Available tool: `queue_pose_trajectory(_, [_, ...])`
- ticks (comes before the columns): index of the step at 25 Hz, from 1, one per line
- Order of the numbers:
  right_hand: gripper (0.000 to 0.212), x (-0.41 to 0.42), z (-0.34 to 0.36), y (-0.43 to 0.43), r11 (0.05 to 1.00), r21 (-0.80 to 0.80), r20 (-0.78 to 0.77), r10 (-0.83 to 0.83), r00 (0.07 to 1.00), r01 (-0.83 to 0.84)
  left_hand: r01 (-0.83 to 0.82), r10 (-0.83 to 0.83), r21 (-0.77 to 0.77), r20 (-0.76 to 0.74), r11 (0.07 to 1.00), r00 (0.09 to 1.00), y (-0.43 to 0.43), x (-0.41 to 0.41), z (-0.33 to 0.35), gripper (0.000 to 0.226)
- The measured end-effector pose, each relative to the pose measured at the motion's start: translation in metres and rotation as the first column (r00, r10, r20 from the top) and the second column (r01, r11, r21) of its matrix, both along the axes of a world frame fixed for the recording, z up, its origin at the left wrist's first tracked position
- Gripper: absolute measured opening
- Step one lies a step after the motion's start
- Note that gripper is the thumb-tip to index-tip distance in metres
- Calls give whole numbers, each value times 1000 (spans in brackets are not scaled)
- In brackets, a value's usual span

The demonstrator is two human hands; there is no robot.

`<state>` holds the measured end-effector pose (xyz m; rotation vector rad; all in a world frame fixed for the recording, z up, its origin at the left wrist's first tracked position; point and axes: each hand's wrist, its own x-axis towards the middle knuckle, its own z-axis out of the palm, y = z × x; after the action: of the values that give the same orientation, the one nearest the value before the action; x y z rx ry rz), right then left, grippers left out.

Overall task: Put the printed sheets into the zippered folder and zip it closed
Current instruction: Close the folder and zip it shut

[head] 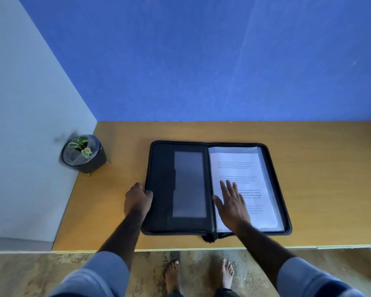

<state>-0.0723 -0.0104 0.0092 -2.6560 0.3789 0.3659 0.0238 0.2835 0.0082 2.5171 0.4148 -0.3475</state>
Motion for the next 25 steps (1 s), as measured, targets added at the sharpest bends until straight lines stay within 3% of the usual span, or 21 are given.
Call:
queue_pose_trajectory(2, [68,13,3,30,997,75,28,4,1000,-6,15,2,-170,103,985,995,9,-2,3,14])
queue_pose_trajectory(7, [76,43,18,93,972,230,83,40,996,-58,162,-28,-375,338,913,941,15,-2,25,34])
queue_pose_trajectory(12, [75,67,62,124,931,363,161,-19,987,-42,275,6,-618,414,736,910,-13,6,67,41])
queue_pose_trajectory(15, [68,73,100,118,802,597,221,-166,961,2,454,-115,-593,519,665,847,-40,6,86,31])
queue_pose_trajectory(18, [62,68,134,92,662,749,226,-246,943,-7,613,-250,-546,596,572,763,-71,-3,96,36])
queue_pose_trajectory(21, [54,62,153,57,636,771,180,-258,949,27,681,-382,-596,564,426,732,-105,-19,97,42])
queue_pose_trajectory(23, [55,60,156,33,658,751,177,-271,946,48,693,-442,-588,535,417,720,-130,-27,86,49])
queue_pose_trajectory(25, [54,57,156,12,698,714,222,-292,930,49,677,-500,-565,461,471,733,-150,-33,68,64])
